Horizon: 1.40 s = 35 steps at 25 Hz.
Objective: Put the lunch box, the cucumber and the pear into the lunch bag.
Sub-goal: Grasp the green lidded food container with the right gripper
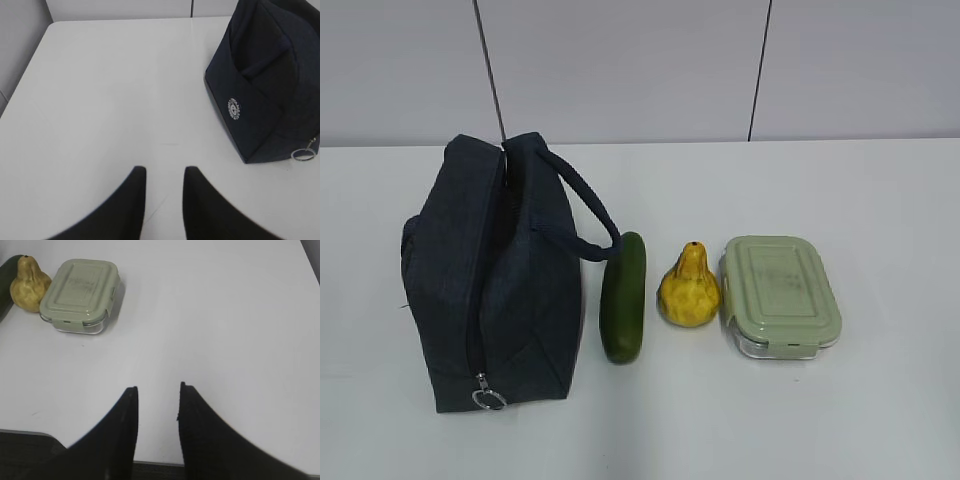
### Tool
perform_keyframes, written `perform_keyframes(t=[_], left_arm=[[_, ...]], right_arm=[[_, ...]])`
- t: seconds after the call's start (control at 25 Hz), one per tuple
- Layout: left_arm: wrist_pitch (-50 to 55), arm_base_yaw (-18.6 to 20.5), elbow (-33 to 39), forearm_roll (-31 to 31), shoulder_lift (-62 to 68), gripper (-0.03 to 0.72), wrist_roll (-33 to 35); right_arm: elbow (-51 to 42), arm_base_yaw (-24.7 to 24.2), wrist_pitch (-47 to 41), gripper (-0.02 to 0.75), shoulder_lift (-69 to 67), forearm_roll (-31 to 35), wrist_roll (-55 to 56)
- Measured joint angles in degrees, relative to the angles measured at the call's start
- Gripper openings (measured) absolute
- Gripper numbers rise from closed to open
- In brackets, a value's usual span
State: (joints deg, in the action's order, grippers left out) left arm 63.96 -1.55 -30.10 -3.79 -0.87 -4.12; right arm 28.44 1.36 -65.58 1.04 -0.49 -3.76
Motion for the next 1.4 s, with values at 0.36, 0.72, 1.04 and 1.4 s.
perform_keyframes(t=[0.36,0.72,1.04,1.4], left_arm=[[0.0,0.0,0.0,0.0,0.0,0.151,0.0],[0.0,0.0,0.0,0.0,0.0,0.151,0.0],[0.0,0.0,0.0,0.0,0.0,0.151,0.0],[0.0,0.0,0.0,0.0,0.0,0.151,0.0]], right_arm=[[0.0,0.0,0.0,0.232,0.0,0.0,0.0],[0.0,0.0,0.0,0.232,0.0,0.0,0.0],[0.0,0.0,0.0,0.232,0.0,0.0,0.0],[0.0,0.0,0.0,0.232,0.0,0.0,0.0]])
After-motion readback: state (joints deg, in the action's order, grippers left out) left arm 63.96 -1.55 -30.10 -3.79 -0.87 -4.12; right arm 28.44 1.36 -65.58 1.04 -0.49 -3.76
